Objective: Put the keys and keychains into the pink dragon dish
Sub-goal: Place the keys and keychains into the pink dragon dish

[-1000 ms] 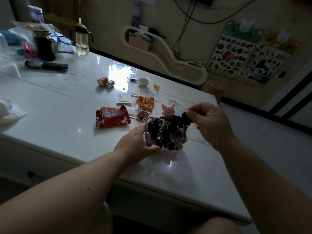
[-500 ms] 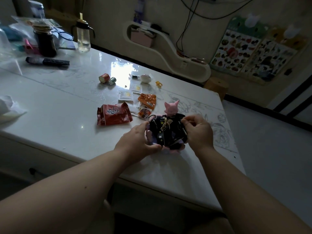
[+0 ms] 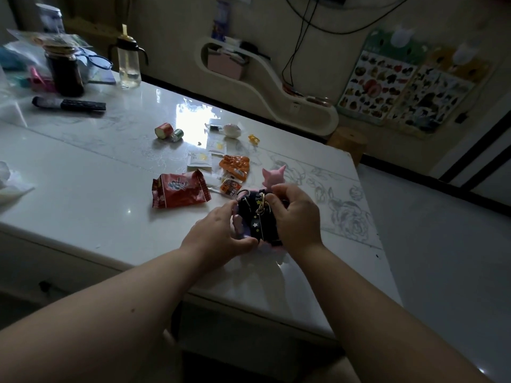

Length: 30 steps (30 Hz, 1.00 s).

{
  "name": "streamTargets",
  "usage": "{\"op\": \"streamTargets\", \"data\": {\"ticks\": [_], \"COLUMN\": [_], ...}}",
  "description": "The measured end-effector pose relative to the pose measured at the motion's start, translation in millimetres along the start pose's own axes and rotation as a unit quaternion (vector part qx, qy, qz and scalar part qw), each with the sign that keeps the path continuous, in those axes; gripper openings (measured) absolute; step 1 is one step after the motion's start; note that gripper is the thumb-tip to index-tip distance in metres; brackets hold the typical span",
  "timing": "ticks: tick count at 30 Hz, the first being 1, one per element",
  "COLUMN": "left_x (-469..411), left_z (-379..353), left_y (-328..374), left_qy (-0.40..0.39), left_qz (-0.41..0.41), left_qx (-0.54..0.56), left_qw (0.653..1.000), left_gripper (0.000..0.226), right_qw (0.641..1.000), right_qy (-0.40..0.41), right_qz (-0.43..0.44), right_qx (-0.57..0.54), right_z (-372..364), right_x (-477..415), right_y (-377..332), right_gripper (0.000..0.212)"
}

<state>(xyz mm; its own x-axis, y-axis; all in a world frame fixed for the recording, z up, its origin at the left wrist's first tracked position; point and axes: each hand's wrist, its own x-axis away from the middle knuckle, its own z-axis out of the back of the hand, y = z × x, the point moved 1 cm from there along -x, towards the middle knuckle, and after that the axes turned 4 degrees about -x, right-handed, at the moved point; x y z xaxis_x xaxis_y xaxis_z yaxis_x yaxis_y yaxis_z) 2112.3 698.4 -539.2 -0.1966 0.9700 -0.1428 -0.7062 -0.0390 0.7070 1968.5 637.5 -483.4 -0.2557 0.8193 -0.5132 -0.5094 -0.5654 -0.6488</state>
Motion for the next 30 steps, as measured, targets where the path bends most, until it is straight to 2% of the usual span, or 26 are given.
{"op": "streamTargets", "data": {"ticks": [3, 10, 14, 17, 21, 27, 30], "left_x": [0.5, -0.1, -0.2, -0.4, -0.3, -0.1, -0.3], "left_z": [0.1, -0.4, -0.2, 0.6, 0.7, 0.5, 0.0], "left_y": [0.0, -1.6, -1.1, 0.0, 0.8, -0.2, -0.4], "left_qy": [0.000, -0.002, -0.005, -0.004, 0.001, -0.001, 0.000], "left_qz": [-0.002, 0.003, 0.005, 0.001, -0.002, -0.003, -0.001], "left_qx": [0.002, -0.008, -0.008, -0.002, -0.001, 0.002, -0.001], "left_qw": [1.000, 1.000, 1.000, 1.000, 1.000, 1.000, 1.000], "left_gripper": [0.075, 0.077, 0.080, 0.078, 0.076, 0.079, 0.079], "right_qw": [0.999, 0.999, 0.988, 0.981, 0.988, 0.996, 0.999], "right_qy": [0.020, 0.031, 0.059, 0.073, 0.037, 0.044, 0.019], "right_qz": [0.025, 0.021, 0.041, 0.018, -0.005, -0.041, -0.028], "right_qx": [0.036, 0.032, 0.136, 0.178, 0.149, 0.070, 0.032], "right_z": [-7.0, -16.0, -10.8, -1.6, 9.3, 26.3, 32.3], "right_x": [-5.2, -31.2, -24.3, -8.3, 11.8, 29.2, 39.9], "right_y": [-1.9, -10.5, -1.1, 9.3, 23.3, 32.4, 31.2], "right_gripper": [0.011, 0.015, 0.026, 0.037, 0.034, 0.022, 0.012]}}
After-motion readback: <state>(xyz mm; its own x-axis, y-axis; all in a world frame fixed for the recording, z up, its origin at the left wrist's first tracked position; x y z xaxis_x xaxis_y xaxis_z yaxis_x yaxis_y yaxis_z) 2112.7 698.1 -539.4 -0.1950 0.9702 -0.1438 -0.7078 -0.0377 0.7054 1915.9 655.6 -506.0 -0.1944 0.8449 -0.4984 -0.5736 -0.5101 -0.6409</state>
